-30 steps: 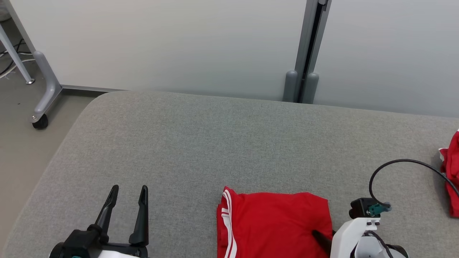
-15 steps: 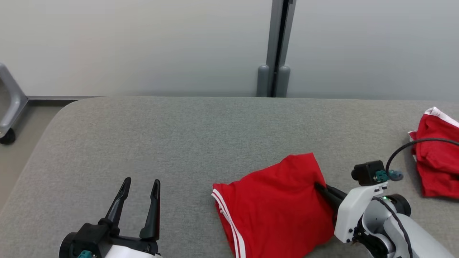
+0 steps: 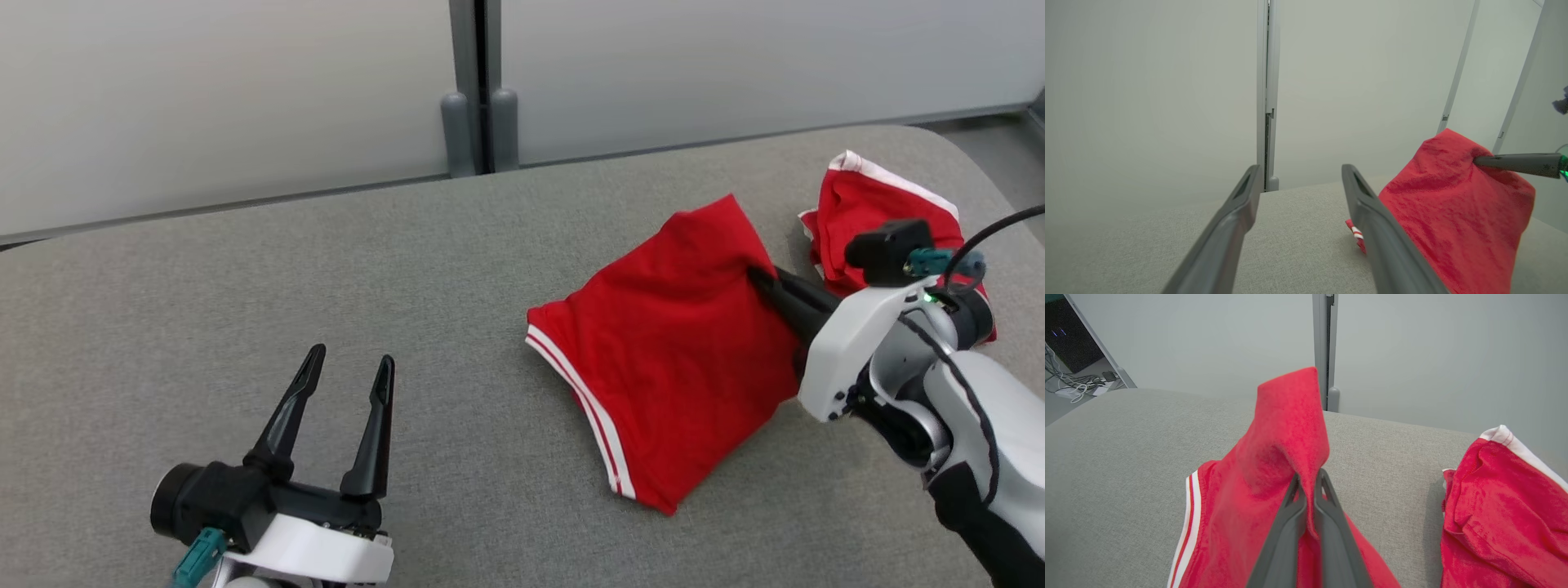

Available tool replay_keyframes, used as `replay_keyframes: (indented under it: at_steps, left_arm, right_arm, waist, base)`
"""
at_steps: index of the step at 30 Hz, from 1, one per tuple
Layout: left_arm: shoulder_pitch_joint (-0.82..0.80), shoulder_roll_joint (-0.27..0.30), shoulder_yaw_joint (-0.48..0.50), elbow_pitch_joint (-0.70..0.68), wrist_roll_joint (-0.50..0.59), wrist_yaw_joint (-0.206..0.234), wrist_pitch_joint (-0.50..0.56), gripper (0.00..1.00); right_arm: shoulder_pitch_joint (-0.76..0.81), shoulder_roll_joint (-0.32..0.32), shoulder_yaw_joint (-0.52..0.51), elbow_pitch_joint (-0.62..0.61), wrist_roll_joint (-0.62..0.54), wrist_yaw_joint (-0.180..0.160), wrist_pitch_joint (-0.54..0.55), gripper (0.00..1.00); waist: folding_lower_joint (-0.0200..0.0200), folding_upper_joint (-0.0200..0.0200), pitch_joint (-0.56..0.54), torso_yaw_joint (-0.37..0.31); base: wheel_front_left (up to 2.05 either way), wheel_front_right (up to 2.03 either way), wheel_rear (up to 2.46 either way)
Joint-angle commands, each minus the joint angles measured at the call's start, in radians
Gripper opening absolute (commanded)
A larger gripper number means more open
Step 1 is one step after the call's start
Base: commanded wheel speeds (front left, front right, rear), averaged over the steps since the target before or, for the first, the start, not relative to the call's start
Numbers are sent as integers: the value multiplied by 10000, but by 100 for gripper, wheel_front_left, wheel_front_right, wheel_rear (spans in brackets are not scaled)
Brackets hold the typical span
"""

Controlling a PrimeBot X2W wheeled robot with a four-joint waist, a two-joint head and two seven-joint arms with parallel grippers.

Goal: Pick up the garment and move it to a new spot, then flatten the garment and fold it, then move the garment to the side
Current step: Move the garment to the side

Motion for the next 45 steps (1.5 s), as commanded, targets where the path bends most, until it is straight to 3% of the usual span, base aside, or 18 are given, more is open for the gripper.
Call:
replay_keyframes:
  at_steps: [1,12,29,36,37,39,40,41,45]
  left_arm:
    - [-304,92,-34,-32,82,-52,8,100]
    - [-1472,700,-337,31,271,-189,158,100]
    - [-2103,1160,-414,-235,336,-155,375,100]
    - [-2297,1199,-513,-243,339,-137,359,100]
    - [-2320,1191,-536,-227,336,-139,357,100]
    - [-2359,1173,-602,-157,311,-151,340,100]
    - [-2395,1174,-622,-131,287,-159,330,100]
    - [-2435,1191,-623,-92,246,-169,325,100]
    - [-2411,1164,-628,94,136,-161,240,100]
  right_arm:
    - [-301,-123,-42,-15,148,0,-139,0]
    - [-1906,-1113,-1306,537,315,0,-682,0]
    - [-1936,-2782,-3809,672,-1048,0,197,0]
    - [-1712,-2321,-4586,1029,-2262,0,787,0]
    - [-1762,-2192,-4689,1177,-2389,0,735,10]
    - [-1790,-1993,-4899,1653,-2845,0,699,39]
    - [-1838,-1907,-5037,1891,-3066,0,633,86]
    - [-1896,-1817,-5117,2099,-3280,0,559,100]
    - [-2069,-1597,-5532,2719,-4267,0,-189,100]
  waist:
    - [0,-1,686,-595]
    - [0,-1,2662,-758]
    - [0,-1,4162,-263]
    - [0,-1,4451,-112]
    - [0,-1,4475,-82]
    - [0,-1,4464,1]
    - [0,-1,4446,51]
    - [0,-1,4418,104]
    - [0,-1,4192,285]
  base:
    - [0,0,0]
    - [0,0,0]
    - [0,0,0]
    - [0,0,0]
    - [0,0,0]
    - [0,0,0]
    - [0,0,0]
    - [0,0,0]
    - [0,0,0]
